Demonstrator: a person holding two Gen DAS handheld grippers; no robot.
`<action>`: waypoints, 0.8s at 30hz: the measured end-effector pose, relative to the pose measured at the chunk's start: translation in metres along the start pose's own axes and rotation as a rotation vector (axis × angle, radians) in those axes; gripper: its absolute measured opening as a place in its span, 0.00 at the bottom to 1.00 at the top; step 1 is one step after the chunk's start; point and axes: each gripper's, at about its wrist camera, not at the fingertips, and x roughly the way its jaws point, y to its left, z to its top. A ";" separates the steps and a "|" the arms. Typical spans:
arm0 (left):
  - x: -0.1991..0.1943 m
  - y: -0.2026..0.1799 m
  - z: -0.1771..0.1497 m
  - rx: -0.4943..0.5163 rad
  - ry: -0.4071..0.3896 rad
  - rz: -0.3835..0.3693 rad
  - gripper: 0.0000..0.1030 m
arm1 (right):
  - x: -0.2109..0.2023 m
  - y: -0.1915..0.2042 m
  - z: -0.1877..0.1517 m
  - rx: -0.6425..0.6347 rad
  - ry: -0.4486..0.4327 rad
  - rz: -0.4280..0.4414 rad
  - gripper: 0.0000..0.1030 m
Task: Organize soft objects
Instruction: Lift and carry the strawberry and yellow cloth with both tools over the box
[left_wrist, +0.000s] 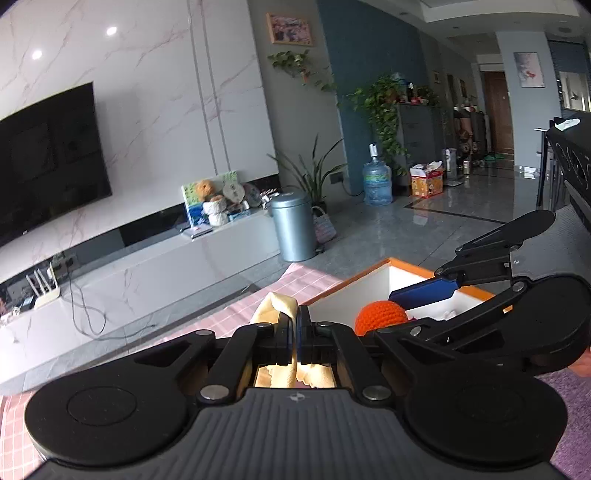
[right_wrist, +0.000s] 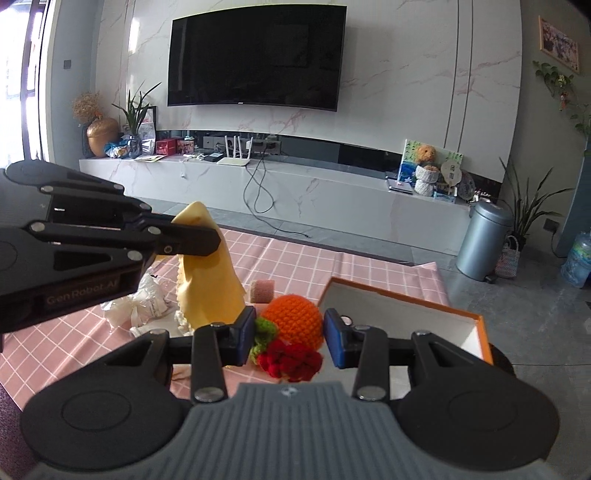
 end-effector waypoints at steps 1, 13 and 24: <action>0.001 -0.004 0.003 0.006 -0.004 -0.004 0.02 | -0.004 -0.003 -0.001 0.000 -0.004 -0.009 0.38; 0.037 -0.051 0.020 0.066 -0.008 -0.097 0.02 | -0.019 -0.054 -0.014 -0.031 0.024 -0.127 0.38; 0.081 -0.065 0.020 0.125 0.026 -0.122 0.02 | 0.028 -0.084 -0.007 -0.065 0.089 -0.175 0.38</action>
